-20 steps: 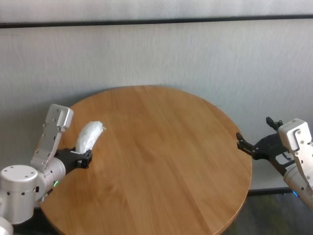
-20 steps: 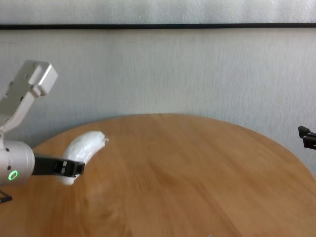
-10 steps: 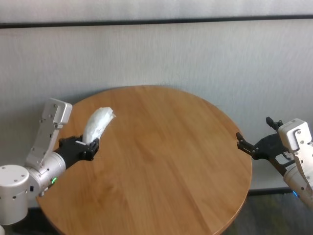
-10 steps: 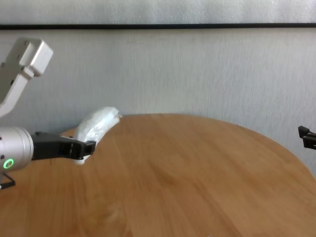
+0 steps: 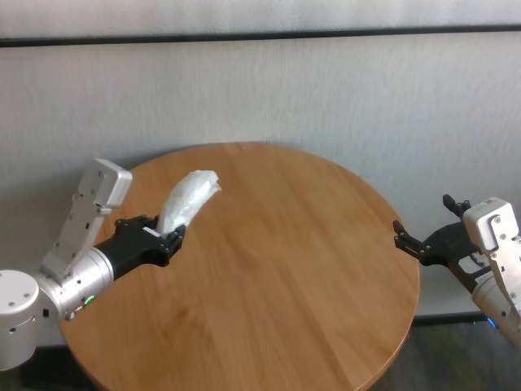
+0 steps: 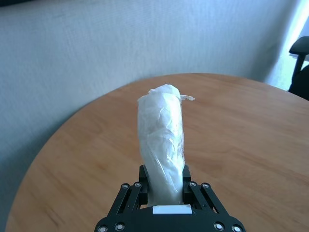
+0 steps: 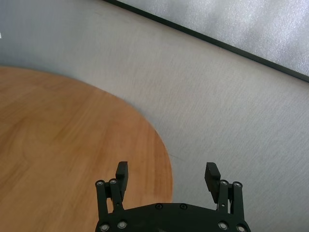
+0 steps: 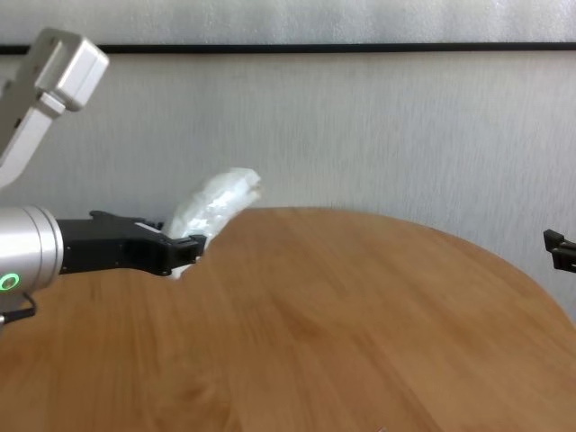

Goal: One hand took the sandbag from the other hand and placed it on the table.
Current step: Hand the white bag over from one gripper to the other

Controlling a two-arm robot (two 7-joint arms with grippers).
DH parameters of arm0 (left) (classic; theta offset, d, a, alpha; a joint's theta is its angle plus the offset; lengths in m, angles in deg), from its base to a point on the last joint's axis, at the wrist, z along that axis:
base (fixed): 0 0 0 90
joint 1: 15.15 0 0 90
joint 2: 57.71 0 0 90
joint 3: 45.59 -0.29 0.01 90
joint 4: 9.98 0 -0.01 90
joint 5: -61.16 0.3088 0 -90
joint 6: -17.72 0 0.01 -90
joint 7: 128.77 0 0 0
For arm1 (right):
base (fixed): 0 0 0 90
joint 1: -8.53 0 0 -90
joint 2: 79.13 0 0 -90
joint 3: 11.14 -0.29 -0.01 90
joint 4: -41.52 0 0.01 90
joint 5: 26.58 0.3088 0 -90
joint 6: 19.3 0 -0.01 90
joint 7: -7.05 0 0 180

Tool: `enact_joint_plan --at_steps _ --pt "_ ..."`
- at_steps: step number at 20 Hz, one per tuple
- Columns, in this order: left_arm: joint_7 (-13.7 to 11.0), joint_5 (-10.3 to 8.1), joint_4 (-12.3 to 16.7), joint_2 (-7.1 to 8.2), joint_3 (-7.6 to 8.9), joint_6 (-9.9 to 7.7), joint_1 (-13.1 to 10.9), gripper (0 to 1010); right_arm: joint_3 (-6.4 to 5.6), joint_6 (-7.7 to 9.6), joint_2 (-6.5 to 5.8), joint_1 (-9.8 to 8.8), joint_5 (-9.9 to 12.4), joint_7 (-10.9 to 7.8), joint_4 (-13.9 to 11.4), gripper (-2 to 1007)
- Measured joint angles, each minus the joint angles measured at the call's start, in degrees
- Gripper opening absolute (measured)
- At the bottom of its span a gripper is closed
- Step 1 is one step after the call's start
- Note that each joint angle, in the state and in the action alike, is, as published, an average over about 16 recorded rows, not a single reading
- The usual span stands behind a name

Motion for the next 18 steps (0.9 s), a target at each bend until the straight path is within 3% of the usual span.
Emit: enact_joint_plan --at_steps 8,18 --pt "-3.3 -0.29 1.7 0.76 -0.63 2.21 0.2 400 0.0 0.0 0.0 0.0 0.0 0.0 0.0 1002" --pt "-5.8 -2.56 4.1 1.32 -0.96 4.41 0.3 401 0.0 0.0 0.0 0.0 0.0 0.0 0.0 1002"
